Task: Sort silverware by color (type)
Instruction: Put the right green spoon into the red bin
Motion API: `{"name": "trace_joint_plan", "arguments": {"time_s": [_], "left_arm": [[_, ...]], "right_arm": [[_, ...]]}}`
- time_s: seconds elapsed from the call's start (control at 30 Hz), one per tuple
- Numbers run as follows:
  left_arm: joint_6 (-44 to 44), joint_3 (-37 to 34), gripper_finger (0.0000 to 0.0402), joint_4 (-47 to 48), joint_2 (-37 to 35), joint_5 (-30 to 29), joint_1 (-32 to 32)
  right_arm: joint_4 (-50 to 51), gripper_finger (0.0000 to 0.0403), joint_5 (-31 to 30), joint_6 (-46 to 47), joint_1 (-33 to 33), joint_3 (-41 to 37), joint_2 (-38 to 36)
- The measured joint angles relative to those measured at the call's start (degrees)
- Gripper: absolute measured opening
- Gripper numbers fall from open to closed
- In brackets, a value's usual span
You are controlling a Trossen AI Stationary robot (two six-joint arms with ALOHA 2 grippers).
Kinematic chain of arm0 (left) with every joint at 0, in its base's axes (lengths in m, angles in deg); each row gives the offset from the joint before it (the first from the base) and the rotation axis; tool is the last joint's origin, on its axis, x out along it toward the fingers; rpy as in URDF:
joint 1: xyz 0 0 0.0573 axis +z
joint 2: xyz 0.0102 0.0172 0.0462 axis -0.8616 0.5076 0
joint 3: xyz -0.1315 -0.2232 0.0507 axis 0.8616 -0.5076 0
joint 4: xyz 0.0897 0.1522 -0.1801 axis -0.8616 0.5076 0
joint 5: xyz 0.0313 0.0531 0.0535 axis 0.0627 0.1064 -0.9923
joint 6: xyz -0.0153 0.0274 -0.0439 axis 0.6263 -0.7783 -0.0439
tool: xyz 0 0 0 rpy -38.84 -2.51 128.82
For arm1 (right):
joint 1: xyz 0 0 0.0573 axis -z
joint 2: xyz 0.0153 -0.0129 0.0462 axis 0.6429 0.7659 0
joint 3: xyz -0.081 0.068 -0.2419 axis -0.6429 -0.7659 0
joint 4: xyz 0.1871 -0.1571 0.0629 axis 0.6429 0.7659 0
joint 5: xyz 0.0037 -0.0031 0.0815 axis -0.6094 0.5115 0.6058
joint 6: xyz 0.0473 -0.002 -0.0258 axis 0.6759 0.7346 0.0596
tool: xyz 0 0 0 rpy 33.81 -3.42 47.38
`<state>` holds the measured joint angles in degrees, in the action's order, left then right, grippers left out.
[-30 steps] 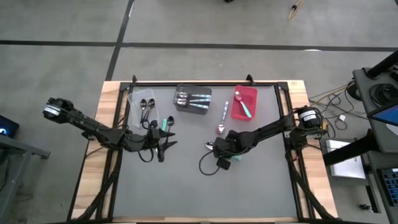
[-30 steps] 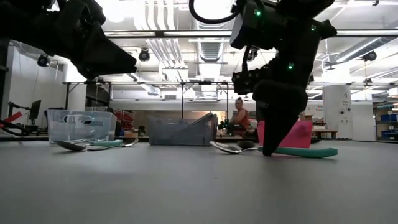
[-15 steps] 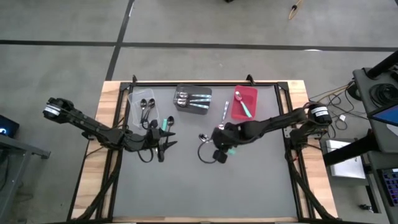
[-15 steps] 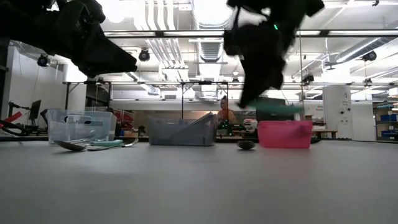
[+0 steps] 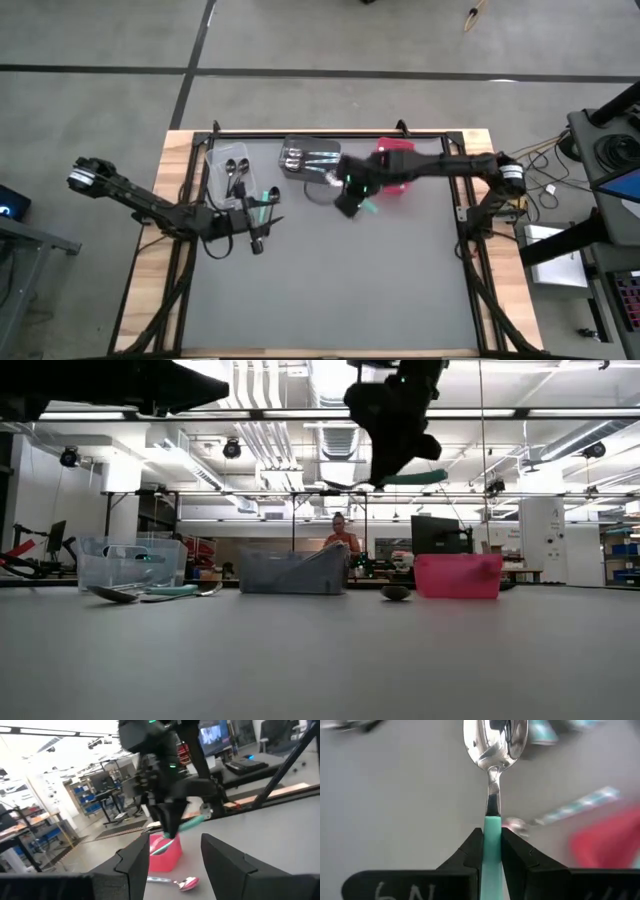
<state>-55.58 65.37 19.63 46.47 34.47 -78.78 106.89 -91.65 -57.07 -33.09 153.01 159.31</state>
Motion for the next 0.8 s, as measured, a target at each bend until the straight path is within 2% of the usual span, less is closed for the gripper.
{"name": "trace_joint_plan", "arguments": {"time_s": [0.17, 0.37, 0.8], "left_arm": [[-0.15, 0.0, 0.0159, 1.92, -0.61, -2.66, 0.0], [-0.13, 0.0, 0.0159, 2.49, -0.63, -3.83, 0.0], [0.36, 0.46, 0.0159, 2.79, -0.63, -3.83, 0.0]], "right_arm": [[10.13, 0.0034, 1.95, 2.02, 7.16, 3.32, -0.02], [21.32, 0.0034, 3.34, 1.45, 15.03, 3.05, -0.1], [21.77, 0.0034, 3.43, -1.68, 24.21, -3.67, -0.1]]}}
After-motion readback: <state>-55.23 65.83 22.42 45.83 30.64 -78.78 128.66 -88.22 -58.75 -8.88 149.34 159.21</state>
